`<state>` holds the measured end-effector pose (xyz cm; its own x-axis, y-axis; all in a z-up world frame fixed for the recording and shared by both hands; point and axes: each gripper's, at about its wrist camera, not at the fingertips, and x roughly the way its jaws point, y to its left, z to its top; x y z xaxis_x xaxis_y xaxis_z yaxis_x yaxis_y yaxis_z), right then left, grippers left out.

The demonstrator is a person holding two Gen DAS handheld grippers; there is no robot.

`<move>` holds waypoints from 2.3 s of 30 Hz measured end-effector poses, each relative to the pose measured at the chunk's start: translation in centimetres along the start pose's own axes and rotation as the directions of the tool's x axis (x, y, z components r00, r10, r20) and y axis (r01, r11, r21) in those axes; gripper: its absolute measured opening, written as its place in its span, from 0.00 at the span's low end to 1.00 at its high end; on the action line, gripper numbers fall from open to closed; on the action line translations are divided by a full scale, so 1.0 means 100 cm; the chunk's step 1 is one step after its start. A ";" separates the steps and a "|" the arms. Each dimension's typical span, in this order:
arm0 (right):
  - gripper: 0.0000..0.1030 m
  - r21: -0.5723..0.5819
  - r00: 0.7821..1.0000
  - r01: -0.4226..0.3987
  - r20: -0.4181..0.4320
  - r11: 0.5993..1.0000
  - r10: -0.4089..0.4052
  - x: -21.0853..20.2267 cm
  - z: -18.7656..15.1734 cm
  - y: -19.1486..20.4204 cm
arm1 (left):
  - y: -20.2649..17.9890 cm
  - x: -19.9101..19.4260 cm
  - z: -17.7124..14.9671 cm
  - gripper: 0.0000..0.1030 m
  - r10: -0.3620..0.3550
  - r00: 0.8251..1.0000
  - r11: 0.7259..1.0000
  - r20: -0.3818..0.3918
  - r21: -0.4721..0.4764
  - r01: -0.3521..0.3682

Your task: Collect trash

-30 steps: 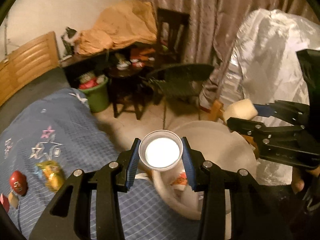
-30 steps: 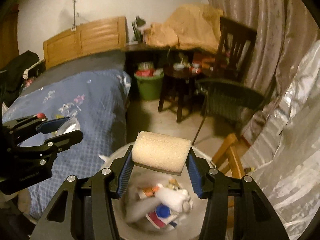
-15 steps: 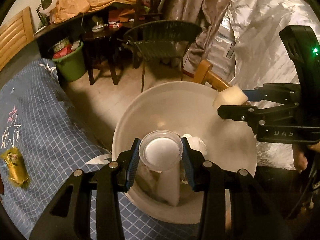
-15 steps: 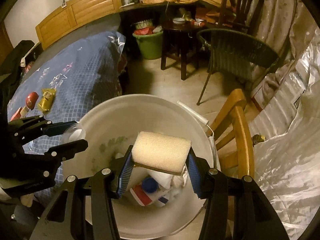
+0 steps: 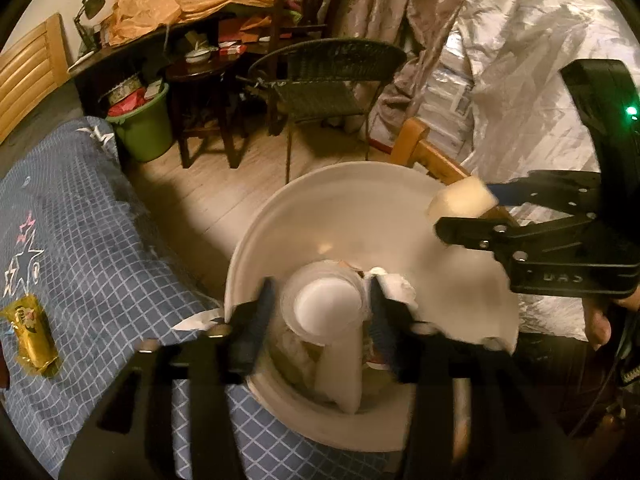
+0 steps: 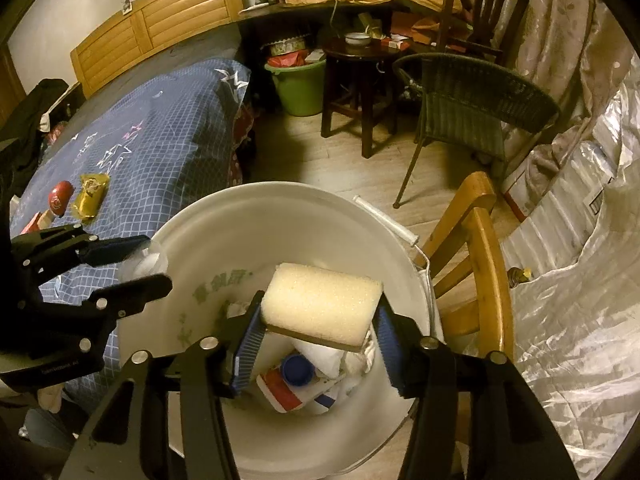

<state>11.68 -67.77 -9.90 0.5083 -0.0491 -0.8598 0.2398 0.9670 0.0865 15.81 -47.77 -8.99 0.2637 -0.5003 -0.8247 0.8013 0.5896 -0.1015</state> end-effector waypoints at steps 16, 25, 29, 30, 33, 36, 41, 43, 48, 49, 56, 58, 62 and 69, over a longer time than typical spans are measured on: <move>0.80 -0.014 0.954 0.007 0.300 1.000 -0.002 -0.115 -0.044 0.035 | 0.008 -0.095 -0.033 0.87 0.046 0.971 0.999 0.236 0.017 -0.052; 0.95 0.047 0.957 0.000 0.291 0.999 -0.014 -0.197 -0.127 0.070 | 0.000 -0.178 -0.089 0.95 0.098 0.924 0.995 0.370 -0.035 -0.091; 0.95 0.110 0.924 0.011 0.378 0.994 -0.052 -0.228 -0.152 0.079 | -0.008 -0.193 -0.102 0.95 0.088 0.909 0.996 0.407 -0.054 -0.072; 0.95 0.123 0.912 0.008 0.407 0.992 -0.058 -0.235 -0.159 0.084 | -0.011 -0.195 -0.104 0.95 0.099 0.905 0.995 0.414 -0.058 -0.083; 0.95 0.177 0.879 0.028 0.464 0.984 -0.108 -0.243 -0.178 0.090 | -0.013 -0.203 -0.113 0.95 0.139 0.888 0.990 0.439 -0.085 -0.113; 0.95 0.222 0.856 -0.026 0.508 0.975 -0.093 -0.244 -0.190 0.099 | -0.013 -0.208 -0.120 0.95 0.147 0.878 0.989 0.457 -0.095 -0.116; 0.95 0.177 0.857 0.018 0.505 0.984 -0.106 -0.231 -0.191 0.131 | -0.014 -0.203 -0.120 0.95 0.159 0.883 0.987 0.441 -0.074 -0.141; 0.95 0.178 0.853 0.051 0.504 0.983 -0.135 -0.230 -0.189 0.131 | -0.014 -0.202 -0.119 0.95 0.160 0.883 0.987 0.441 -0.078 -0.140; 0.95 0.207 0.848 0.066 0.504 0.976 -0.164 -0.229 -0.190 0.120 | -0.015 -0.200 -0.120 0.95 0.154 0.886 0.988 0.437 -0.067 -0.138; 0.95 0.208 0.847 0.069 0.504 0.976 -0.168 -0.228 -0.191 0.120 | -0.016 -0.200 -0.120 0.95 0.149 0.888 0.989 0.436 -0.060 -0.137; 0.95 0.232 0.851 0.093 0.487 0.968 -0.198 -0.217 -0.191 0.104 | -0.025 -0.203 -0.124 0.95 0.128 0.889 0.991 0.439 -0.022 -0.132; 0.95 0.242 0.848 0.102 0.486 0.965 -0.212 -0.215 -0.191 0.100 | -0.028 -0.203 -0.125 0.95 0.123 0.891 0.991 0.437 -0.014 -0.130; 0.95 0.250 0.850 0.097 0.483 0.963 -0.211 -0.211 -0.192 0.095 | -0.030 -0.203 -0.126 0.95 0.111 0.891 0.993 0.440 -0.008 -0.119; 0.95 0.237 0.850 0.091 0.488 0.967 -0.199 -0.207 -0.191 0.095 | -0.029 -0.202 -0.126 0.95 0.112 0.893 0.993 0.436 -0.011 -0.118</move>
<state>-12.37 -52.79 -0.95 0.7877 -0.3565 -0.5025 0.4741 0.8716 0.1248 1.39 -31.44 0.96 0.5588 -0.6573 -0.5056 0.7582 0.6519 -0.0095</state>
